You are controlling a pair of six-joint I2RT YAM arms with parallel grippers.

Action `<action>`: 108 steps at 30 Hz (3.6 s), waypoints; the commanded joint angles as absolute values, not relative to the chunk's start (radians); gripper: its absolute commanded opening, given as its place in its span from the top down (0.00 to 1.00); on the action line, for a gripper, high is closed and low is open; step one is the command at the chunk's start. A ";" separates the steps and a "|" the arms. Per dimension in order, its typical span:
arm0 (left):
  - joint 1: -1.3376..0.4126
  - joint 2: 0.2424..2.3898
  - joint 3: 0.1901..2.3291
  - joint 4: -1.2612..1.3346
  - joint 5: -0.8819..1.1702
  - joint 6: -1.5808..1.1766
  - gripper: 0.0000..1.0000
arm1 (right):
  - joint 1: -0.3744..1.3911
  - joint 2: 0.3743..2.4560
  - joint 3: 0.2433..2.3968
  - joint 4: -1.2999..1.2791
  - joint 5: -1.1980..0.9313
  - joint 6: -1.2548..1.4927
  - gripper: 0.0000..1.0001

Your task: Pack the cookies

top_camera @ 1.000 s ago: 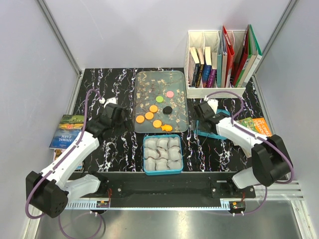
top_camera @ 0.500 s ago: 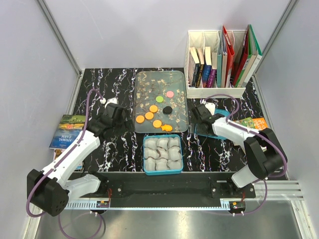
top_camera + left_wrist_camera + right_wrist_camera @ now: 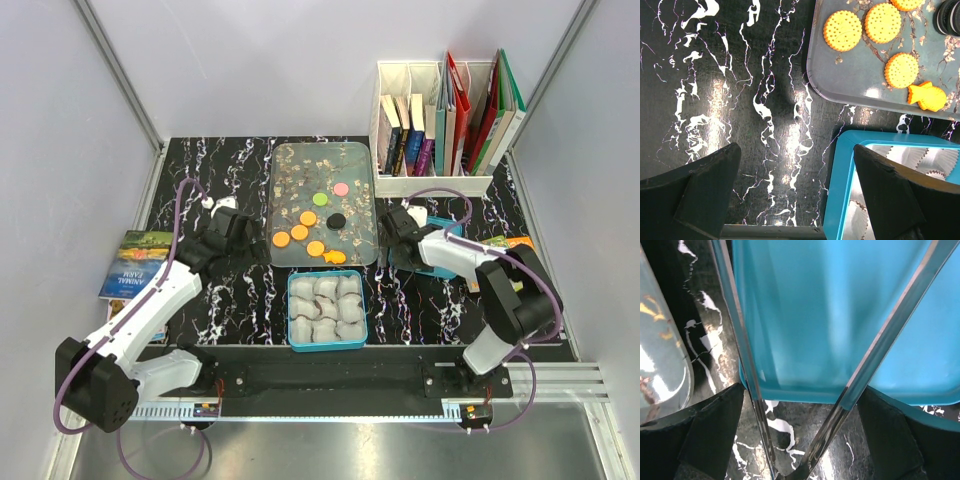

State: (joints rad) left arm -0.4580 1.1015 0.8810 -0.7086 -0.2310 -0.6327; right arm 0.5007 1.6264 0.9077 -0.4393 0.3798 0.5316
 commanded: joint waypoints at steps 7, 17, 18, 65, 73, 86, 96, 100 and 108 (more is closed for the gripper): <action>-0.462 1.098 0.882 -0.683 -0.215 -0.629 0.01 | 0.485 1.574 0.904 -0.465 0.399 0.534 0.19; -0.460 1.089 0.877 -0.684 -0.215 -0.632 0.01 | 0.485 1.502 0.890 -0.489 0.388 0.543 0.54; -0.462 1.091 0.877 -0.684 -0.215 -0.632 0.01 | 0.485 1.496 0.890 -0.494 0.387 0.542 0.54; -0.463 1.095 0.871 -0.689 -0.227 -0.641 0.01 | 0.704 1.460 1.272 -0.534 0.150 0.311 0.57; -0.462 1.109 0.876 -0.687 -0.226 -0.643 0.01 | 0.712 1.445 1.243 -0.535 0.167 0.316 0.52; -0.466 1.112 0.871 -0.687 -0.229 -0.649 0.01 | 0.718 1.491 1.200 -0.519 0.170 0.316 0.49; -0.468 1.115 0.871 -0.690 -0.232 -0.649 0.01 | 0.719 1.545 1.187 -0.491 0.156 0.311 0.50; -0.469 1.115 0.873 -0.690 -0.232 -0.649 0.01 | 0.719 1.549 1.186 -0.483 0.161 0.305 0.51; -0.469 1.117 0.871 -0.690 -0.232 -0.650 0.01 | 0.719 1.555 1.190 -0.477 0.160 0.305 0.52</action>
State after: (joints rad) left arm -0.4644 1.1149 0.8745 -0.7090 -0.2314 -0.6472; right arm 0.7094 1.5536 1.1828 -0.5182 0.1631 0.3180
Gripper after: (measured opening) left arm 0.985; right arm 0.497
